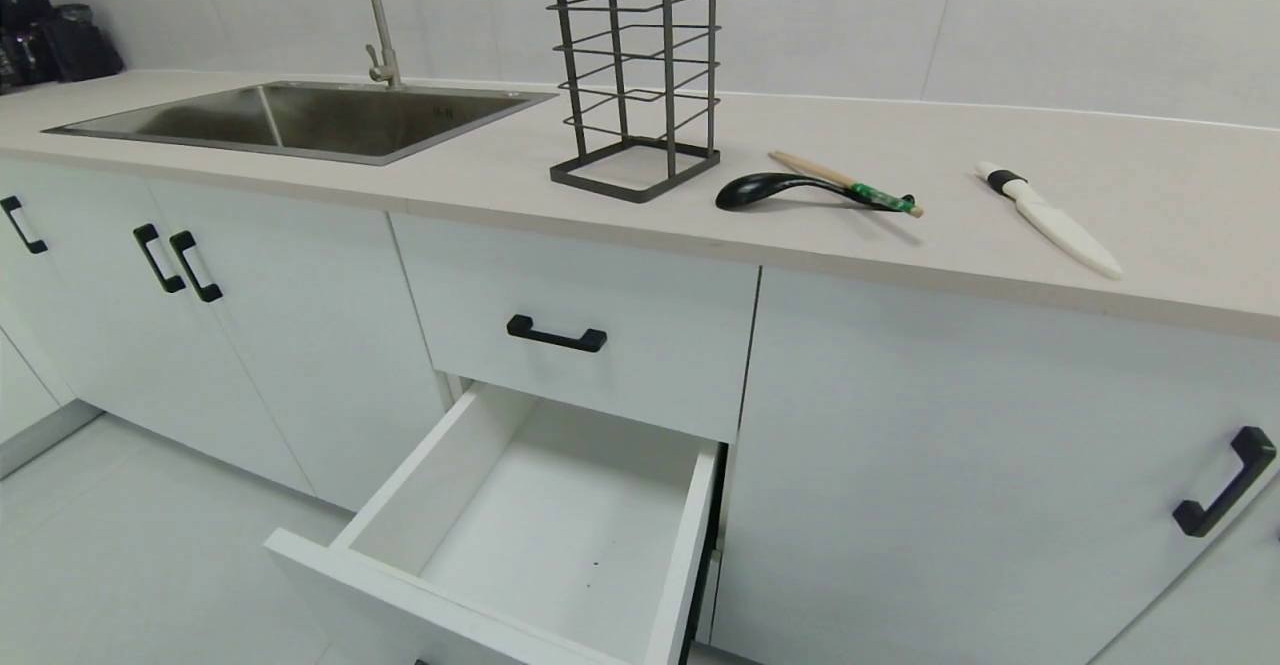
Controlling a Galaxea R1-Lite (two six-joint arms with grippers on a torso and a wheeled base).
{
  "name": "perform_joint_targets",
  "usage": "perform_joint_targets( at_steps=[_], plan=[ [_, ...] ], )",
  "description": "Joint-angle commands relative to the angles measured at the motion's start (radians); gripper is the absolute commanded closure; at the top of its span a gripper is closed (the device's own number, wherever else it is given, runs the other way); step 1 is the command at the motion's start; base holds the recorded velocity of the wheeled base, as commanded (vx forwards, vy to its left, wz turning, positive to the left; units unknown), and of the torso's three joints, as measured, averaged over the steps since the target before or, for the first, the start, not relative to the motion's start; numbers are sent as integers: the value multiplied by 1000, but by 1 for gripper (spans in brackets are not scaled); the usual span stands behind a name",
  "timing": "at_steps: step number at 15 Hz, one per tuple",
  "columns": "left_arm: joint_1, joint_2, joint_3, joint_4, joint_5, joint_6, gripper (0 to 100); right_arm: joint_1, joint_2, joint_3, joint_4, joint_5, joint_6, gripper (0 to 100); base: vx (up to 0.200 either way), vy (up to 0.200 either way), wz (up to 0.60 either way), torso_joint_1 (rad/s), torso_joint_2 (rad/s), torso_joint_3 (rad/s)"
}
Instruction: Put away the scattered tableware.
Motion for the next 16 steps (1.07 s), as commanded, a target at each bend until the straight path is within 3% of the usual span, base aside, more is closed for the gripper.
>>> perform_joint_targets(
  at_steps=[1,8,16],
  plan=[
    [0,1,0,0,0,0,0,0,2,0,0,1,0,100,0,0,0,0,0,0],
    [0,1,0,0,0,0,0,0,2,0,0,1,0,100,0,0,0,106,-119,-121],
    [0,1,0,0,0,0,0,0,2,0,0,1,0,100,0,0,0,154,-558,-242]
  ],
)
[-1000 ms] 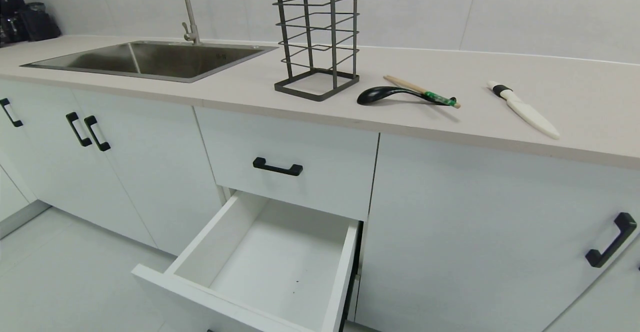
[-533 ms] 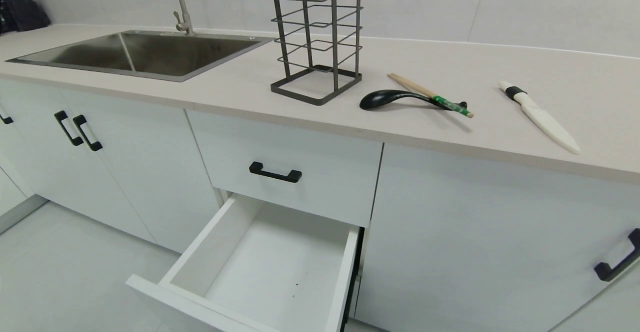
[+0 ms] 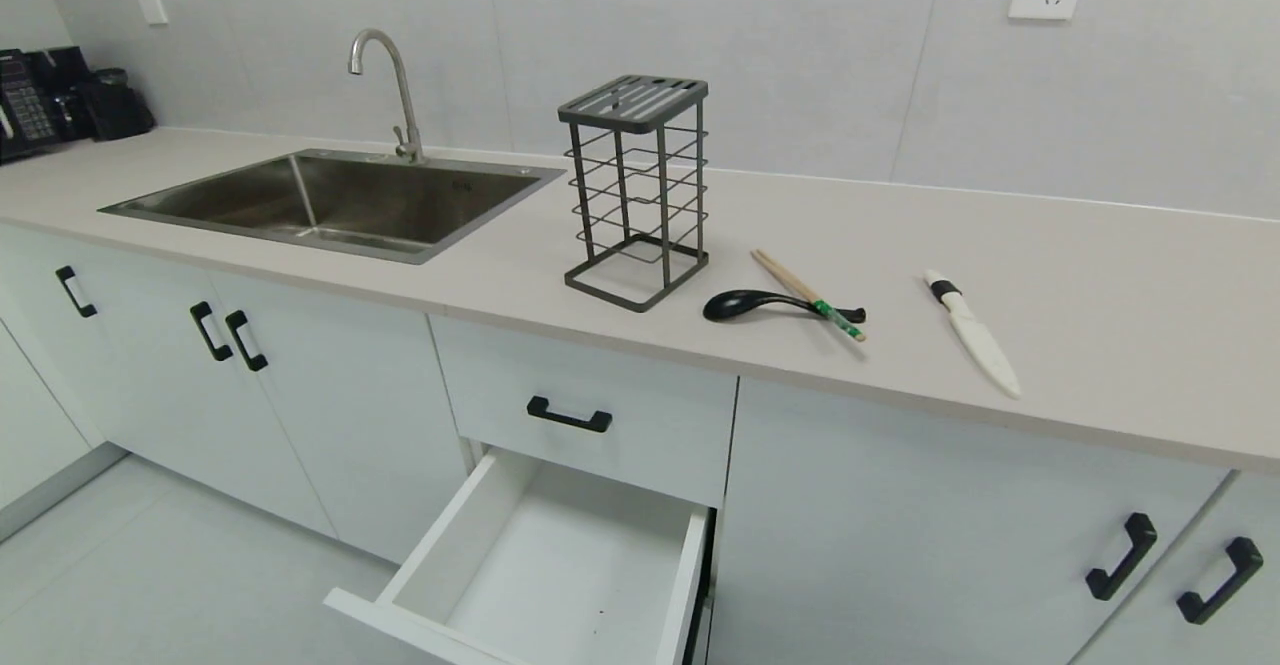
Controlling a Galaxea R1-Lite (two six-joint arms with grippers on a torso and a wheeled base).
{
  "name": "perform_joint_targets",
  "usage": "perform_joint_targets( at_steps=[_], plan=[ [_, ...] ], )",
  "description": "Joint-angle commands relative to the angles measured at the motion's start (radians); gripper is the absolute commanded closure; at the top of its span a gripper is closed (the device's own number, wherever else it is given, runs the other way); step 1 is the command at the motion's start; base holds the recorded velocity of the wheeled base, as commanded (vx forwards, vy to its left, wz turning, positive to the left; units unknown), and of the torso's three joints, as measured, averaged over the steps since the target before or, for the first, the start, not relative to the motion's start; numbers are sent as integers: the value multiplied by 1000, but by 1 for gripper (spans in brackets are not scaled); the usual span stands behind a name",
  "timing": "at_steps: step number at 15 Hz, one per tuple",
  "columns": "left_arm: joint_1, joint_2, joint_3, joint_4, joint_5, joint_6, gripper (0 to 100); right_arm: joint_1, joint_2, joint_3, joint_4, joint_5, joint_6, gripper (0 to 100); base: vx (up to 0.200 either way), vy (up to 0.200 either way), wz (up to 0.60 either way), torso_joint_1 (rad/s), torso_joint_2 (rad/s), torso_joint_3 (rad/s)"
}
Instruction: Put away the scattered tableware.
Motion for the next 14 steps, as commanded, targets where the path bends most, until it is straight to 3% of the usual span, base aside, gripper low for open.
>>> perform_joint_targets(
  at_steps=[1,14],
  plan=[
    [0,1,0,0,0,-1,0,0,2,0,0,0,0,100,0,0,0,408,-481,-237],
    [0,1,0,0,0,-1,0,-1,2,0,0,0,0,100,0,0,0,276,-510,-262]
  ],
)
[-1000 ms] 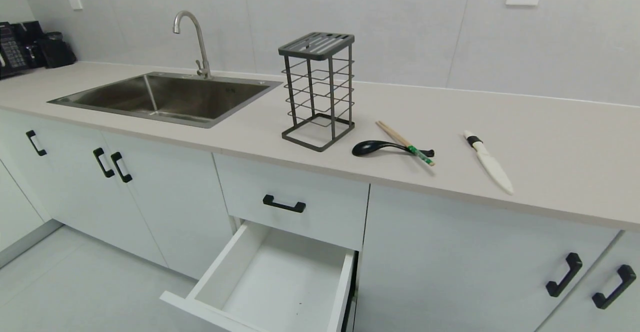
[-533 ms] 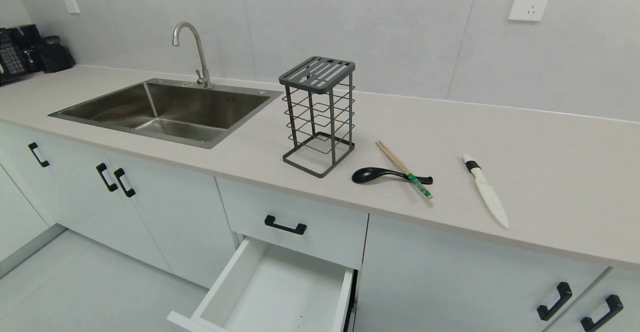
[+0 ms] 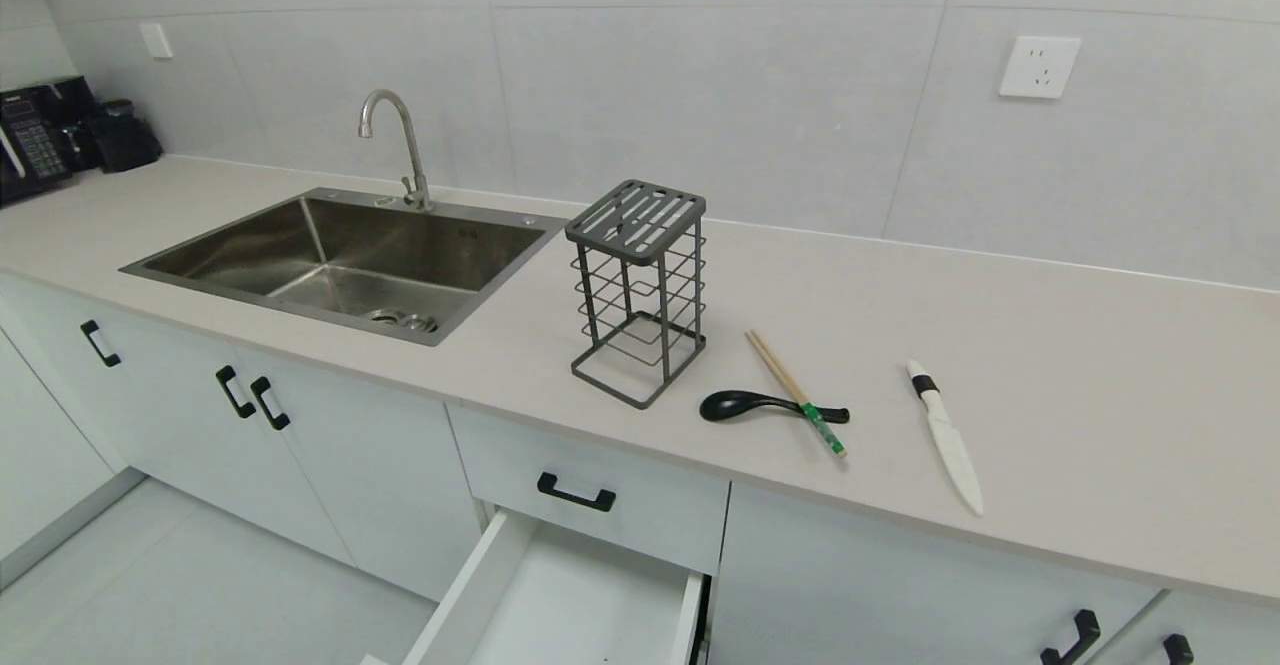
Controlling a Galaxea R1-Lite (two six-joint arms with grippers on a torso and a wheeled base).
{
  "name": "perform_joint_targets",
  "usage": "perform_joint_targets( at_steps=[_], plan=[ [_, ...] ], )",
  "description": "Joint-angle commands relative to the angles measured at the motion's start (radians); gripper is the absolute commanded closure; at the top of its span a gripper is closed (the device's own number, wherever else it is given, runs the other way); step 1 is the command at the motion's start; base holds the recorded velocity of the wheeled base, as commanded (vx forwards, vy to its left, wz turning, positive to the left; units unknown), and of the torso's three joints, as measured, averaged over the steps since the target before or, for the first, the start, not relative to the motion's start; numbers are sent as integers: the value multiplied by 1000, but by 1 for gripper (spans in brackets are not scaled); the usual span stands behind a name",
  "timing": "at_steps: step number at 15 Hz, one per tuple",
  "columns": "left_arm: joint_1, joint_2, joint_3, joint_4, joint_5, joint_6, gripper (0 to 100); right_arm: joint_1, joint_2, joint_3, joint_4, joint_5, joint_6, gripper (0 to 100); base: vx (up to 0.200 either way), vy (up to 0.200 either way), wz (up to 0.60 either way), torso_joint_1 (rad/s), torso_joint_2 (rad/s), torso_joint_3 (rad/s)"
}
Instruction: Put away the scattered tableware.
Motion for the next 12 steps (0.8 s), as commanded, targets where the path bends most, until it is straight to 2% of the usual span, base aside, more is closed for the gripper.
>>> perform_joint_targets(
  at_steps=[1,3,5,12],
  plan=[
    [-1,1,0,0,0,0,0,0,2,0,0,0,1,100,0,0,0,276,-554,-271],
    [0,1,0,0,0,0,0,0,2,0,0,0,1,100,0,0,0,278,-571,-286],
    [0,1,0,0,0,0,0,0,2,1,0,0,1,100,0,0,0,139,-266,-139],
    [0,1,0,0,0,0,0,2,2,1,0,2,7,100,0,0,0,8,-15,-9]
  ],
)
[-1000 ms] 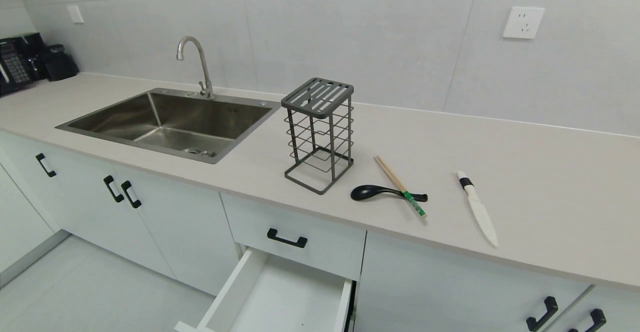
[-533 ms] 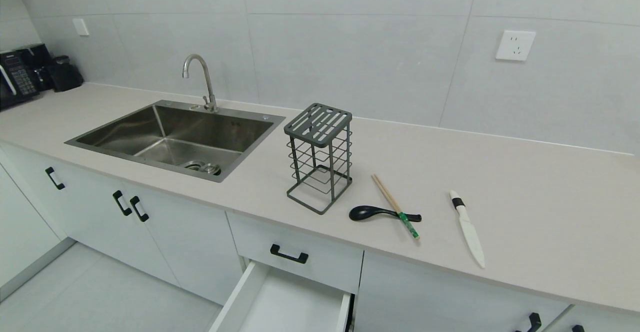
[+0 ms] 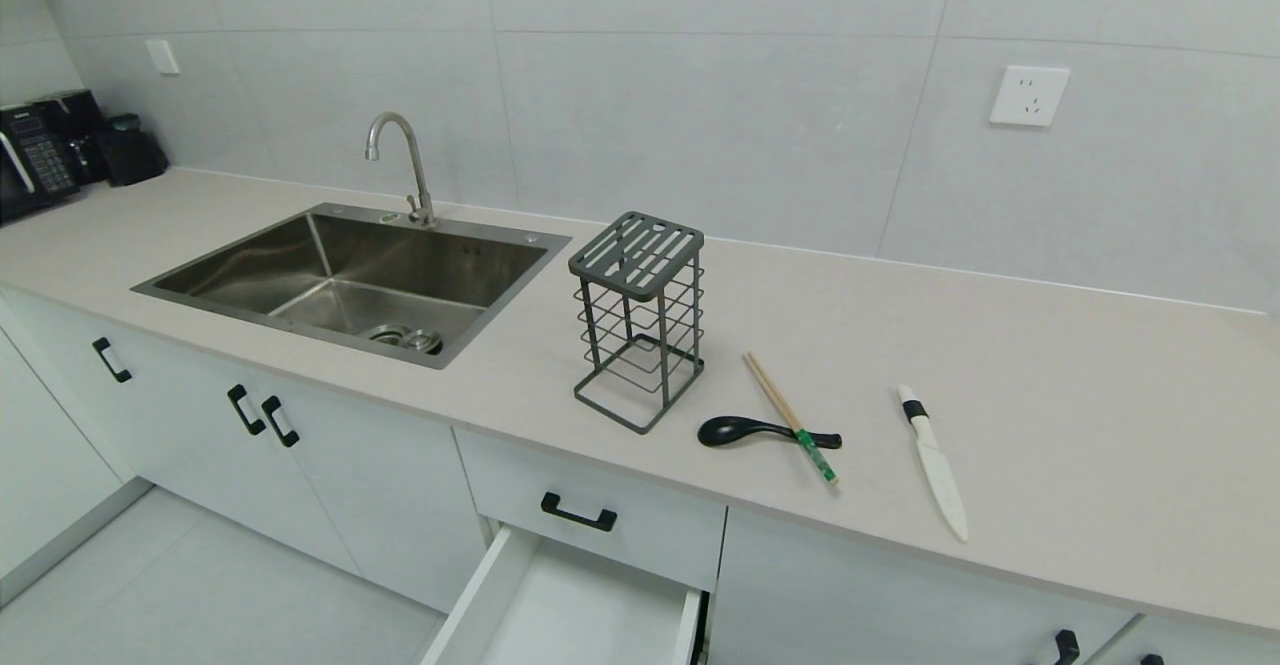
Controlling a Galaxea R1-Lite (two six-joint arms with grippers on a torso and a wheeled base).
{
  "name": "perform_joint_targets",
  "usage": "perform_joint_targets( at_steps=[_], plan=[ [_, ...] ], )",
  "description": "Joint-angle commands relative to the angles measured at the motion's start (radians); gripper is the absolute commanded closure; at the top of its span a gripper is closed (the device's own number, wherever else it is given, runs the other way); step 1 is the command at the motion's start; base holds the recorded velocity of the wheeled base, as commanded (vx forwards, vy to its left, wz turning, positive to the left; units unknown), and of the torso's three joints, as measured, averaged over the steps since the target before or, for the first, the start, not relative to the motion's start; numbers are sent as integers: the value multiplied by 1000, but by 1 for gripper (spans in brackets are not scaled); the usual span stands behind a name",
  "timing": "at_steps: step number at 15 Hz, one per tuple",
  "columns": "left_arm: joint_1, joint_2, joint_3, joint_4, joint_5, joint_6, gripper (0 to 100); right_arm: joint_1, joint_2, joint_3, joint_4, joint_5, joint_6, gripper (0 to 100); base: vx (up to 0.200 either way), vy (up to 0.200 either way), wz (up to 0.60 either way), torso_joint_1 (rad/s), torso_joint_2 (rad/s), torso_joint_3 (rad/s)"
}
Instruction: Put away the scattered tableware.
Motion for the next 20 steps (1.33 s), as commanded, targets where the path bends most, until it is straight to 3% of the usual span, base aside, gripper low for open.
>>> perform_joint_targets(
  at_steps=[1,2,6,8,11,17,20],
  plan=[
    [0,1,0,0,0,-1,0,0,2,1,0,1,2,100,0,0,0,0,0,0],
    [0,1,0,0,0,-1,0,2,2,1,0,1,2,0,0,0,0,0,0,0],
    [2,1,0,0,0,-1,0,2,2,-26,-52,1,25,0,0,0,0,0,0,0],
    [2,1,0,0,0,-1,0,-9,43,-204,-108,23,-11,0,0,0,0,0,0,0],
    [2,1,0,0,0,-1,0,-6,64,-290,67,107,-23,0,0,0,0,0,0,0],
    [0,1,0,0,0,-1,0,0,408,-326,92,216,-44,0,0,0,0,0,0,0],
    [2,1,0,0,0,-1,0,77,626,-338,87,214,-86,0,0,0,0,0,0,0]
  ],
)
